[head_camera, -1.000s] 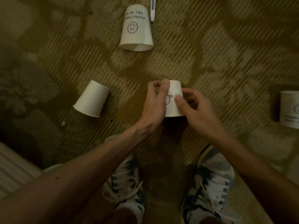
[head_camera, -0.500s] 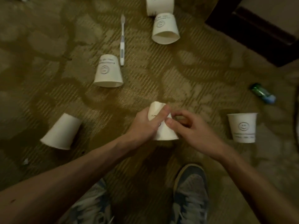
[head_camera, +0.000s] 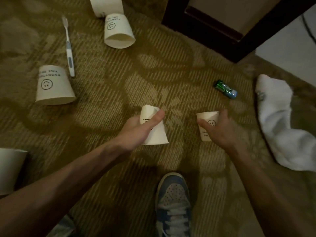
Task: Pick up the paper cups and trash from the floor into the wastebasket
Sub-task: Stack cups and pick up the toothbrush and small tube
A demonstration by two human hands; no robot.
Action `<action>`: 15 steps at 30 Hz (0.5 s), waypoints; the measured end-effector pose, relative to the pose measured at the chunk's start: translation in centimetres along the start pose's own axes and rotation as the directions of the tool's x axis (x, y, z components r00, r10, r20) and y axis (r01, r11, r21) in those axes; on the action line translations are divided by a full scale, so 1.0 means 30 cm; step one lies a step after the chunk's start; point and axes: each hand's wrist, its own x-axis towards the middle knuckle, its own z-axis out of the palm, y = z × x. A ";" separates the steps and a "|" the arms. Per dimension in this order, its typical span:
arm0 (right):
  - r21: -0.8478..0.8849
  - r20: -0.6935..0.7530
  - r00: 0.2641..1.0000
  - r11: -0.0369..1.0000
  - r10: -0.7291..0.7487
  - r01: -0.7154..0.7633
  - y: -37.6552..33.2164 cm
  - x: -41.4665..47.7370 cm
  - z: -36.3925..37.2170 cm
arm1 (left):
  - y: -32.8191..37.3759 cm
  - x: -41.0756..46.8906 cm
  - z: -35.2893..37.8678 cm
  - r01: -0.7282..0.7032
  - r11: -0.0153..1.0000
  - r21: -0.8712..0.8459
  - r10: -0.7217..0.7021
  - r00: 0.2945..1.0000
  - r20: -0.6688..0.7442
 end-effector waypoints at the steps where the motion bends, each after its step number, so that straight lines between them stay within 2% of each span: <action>1: 0.063 0.004 1.000 0.998 -0.005 0.005 0.001 -0.002 0.016 | 0.001 -0.001 -0.004 0.021 0.999 -0.027 -0.020 0.999 0.036; 4: 0.316 0.119 0.992 0.949 -0.051 0.011 -0.042 -0.019 0.059 | 0.022 -0.013 -0.021 0.089 0.989 -0.118 -0.070 0.985 0.158; 7: 0.468 0.263 0.957 0.884 -0.119 -0.019 -0.128 -0.042 0.101 | 0.038 -0.023 -0.049 0.128 0.973 -0.192 -0.078 0.966 0.247; 12: 0.488 0.401 0.897 0.872 -0.188 -0.035 -0.235 -0.059 0.144 | 0.043 -0.049 -0.095 0.136 0.937 -0.323 -0.011 0.933 0.360; 15: 0.493 0.492 0.854 0.862 -0.166 -0.116 -0.272 -0.075 0.168 | 0.041 -0.046 -0.110 0.115 0.924 -0.364 0.035 0.925 0.379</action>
